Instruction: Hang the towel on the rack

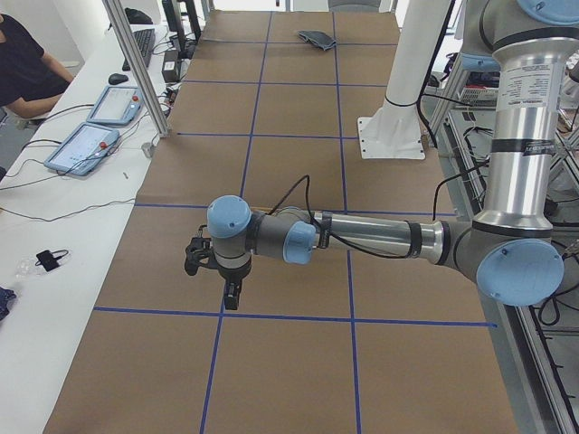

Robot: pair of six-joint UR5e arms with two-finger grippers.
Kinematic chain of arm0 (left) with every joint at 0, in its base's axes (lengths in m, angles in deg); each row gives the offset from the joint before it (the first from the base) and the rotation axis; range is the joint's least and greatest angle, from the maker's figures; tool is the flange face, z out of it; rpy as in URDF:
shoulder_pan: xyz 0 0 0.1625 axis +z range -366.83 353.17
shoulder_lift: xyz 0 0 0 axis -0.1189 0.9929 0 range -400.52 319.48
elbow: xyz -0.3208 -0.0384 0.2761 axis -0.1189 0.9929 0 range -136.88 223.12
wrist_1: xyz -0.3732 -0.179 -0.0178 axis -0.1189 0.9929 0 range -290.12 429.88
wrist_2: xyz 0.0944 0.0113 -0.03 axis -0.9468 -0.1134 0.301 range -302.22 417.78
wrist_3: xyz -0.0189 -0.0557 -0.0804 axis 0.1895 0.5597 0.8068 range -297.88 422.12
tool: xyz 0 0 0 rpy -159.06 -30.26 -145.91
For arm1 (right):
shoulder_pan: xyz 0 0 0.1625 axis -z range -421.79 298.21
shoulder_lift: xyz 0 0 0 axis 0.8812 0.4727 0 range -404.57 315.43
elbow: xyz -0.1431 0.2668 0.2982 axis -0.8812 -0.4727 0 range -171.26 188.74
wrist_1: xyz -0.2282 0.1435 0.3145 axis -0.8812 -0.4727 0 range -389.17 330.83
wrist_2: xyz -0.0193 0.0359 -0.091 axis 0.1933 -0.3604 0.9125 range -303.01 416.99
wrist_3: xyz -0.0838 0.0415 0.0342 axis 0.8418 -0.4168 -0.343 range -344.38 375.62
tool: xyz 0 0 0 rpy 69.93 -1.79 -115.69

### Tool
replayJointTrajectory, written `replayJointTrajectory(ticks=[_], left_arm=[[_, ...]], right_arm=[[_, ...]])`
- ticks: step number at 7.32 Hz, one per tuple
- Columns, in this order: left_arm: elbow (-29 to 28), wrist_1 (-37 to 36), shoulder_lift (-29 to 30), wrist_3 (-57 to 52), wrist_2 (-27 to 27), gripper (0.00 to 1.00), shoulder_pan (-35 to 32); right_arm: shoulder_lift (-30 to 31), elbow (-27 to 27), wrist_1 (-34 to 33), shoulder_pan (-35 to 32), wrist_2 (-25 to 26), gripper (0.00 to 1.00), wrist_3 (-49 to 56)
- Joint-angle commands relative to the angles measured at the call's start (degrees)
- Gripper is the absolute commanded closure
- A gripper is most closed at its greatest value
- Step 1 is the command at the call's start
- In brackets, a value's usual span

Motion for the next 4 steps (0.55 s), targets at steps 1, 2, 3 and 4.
replayJointTrajectory(ticks=[1, 2, 3, 4], left_arm=[[0.07, -0.13, 0.66, -0.23, -0.14, 0.02, 0.09], [0.15, -0.22, 0.75, -0.14, -0.23, 0.02, 0.27], [0.15, -0.22, 0.84, 0.03, -0.14, 0.02, 0.27], [0.07, -0.13, 0.92, 0.38, -0.05, 0.02, 0.27]], right_arm=[[-0.19, 0.23, 0.03, 0.0, 0.19, 0.0, 0.1], [-0.54, 0.32, 0.03, 0.17, 0.8, 0.0, 0.19], [-0.63, 0.49, 0.12, 0.17, 0.38, 0.0, 0.01], [-1.32, -0.29, 0.03, 0.17, 0.37, 0.0, 0.01]])
